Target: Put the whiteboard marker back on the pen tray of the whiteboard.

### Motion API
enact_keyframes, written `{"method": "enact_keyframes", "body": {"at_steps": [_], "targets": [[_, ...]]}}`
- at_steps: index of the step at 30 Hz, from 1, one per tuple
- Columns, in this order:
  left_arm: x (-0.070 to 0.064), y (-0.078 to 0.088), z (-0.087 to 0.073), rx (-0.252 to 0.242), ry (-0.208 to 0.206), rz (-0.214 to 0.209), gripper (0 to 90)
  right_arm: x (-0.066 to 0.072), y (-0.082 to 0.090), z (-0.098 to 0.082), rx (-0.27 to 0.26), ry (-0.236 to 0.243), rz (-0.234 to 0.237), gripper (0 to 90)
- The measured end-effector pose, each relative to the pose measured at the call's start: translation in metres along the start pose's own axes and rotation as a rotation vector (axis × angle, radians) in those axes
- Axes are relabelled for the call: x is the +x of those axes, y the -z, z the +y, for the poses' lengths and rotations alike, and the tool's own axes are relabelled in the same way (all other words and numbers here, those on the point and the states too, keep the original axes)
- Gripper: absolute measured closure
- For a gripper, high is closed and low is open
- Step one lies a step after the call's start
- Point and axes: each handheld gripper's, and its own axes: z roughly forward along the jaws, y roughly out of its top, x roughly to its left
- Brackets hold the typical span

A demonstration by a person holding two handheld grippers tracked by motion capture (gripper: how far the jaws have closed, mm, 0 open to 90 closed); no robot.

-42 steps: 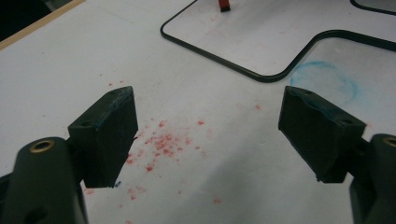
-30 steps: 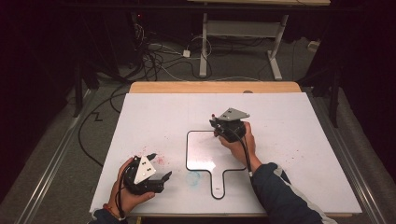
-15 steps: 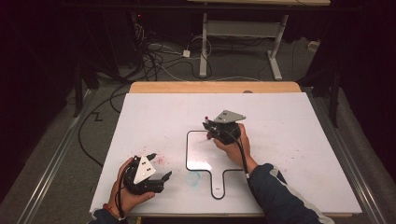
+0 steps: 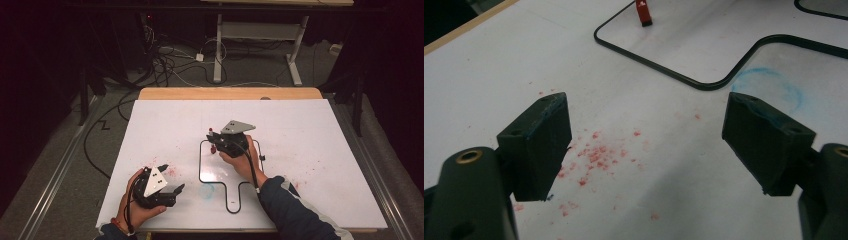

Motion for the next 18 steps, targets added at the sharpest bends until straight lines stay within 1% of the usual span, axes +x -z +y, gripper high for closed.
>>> {"method": "enact_keyframes", "body": {"at_steps": [2, 4, 5, 6, 7, 8, 9, 10, 11, 12, 13, 14, 15, 16, 17, 18], "targets": [[0.0, 0.0, 0.0, 0.0, -0.001, -0.001, 19.1, 0.006, -0.001, 0.002, 0.01, 0.015, 0.021, 81.4], [0.0, 0.0, 0.0, 0.0, -0.001, -0.002, 19.1, 0.009, -0.001, 0.003, 0.019, 0.037, 0.021, 81.4], [0.0, 0.0, 0.0, 0.001, -0.001, -0.002, 19.1, 0.008, -0.001, 0.003, 0.023, 0.035, 0.02, 81.4], [0.0, 0.0, 0.0, 0.001, -0.002, -0.001, 19.1, 0.005, 0.0, 0.003, 0.025, 0.039, 0.006, 81.4], [0.0, 0.0, 0.0, 0.0, -0.001, -0.002, 19.1, 0.002, 0.001, 0.003, 0.032, 0.049, -0.022, 81.4], [0.0, 0.0, 0.0, -0.005, -0.011, 0.004, 19.1, -0.002, 0.002, 0.004, 0.041, 0.055, -0.057, 81.4], [0.0, 0.0, 0.0, 0.0, -0.002, -0.002, 19.1, -0.007, 0.003, 0.003, 0.045, 0.061, -0.083, 81.4], [0.0, 0.0, 0.0, 0.001, -0.003, -0.003, 19.1, -0.013, 0.005, 0.003, 0.049, 0.056, -0.108, 81.4], [0.0, 0.0, 0.0, -0.003, -0.012, 0.002, 19.1, -0.018, 0.006, 0.002, 0.051, 0.051, -0.131, 81.4], [0.0, 0.0, 0.0, -0.003, -0.013, 0.002, 19.1, -0.023, 0.007, 0.002, 0.05, 0.039, -0.138, 81.4], [0.0, -0.001, 0.0, -0.002, -0.013, 0.002, 19.1, -0.026, 0.008, 0.001, 0.044, 0.016, -0.127, 81.4], [0.0, -0.001, 0.0, -0.002, -0.012, 0.0, 19.1, -0.025, 0.009, 0.0, 0.04, 0.008, -0.122, 81.4], [0.0, -0.001, 0.0, -0.001, -0.012, 0.0, 19.1, -0.023, 0.01, -0.001, 0.035, 0.006, -0.101, 81.4], [0.0, -0.001, 0.0, 0.0, -0.011, 0.001, 19.1, -0.019, 0.009, -0.002, 0.024, -0.005, -0.067, 81.4], [0.0, -0.002, 0.0, 0.006, -0.002, -0.005, 19.1, -0.013, 0.008, -0.002, 0.018, 0.002, -0.044, 81.4], [0.0, -0.002, 0.0, 0.002, -0.011, 0.0, 19.1, -0.006, 0.007, -0.002, 0.016, 0.007, -0.016, 81.4]]}}
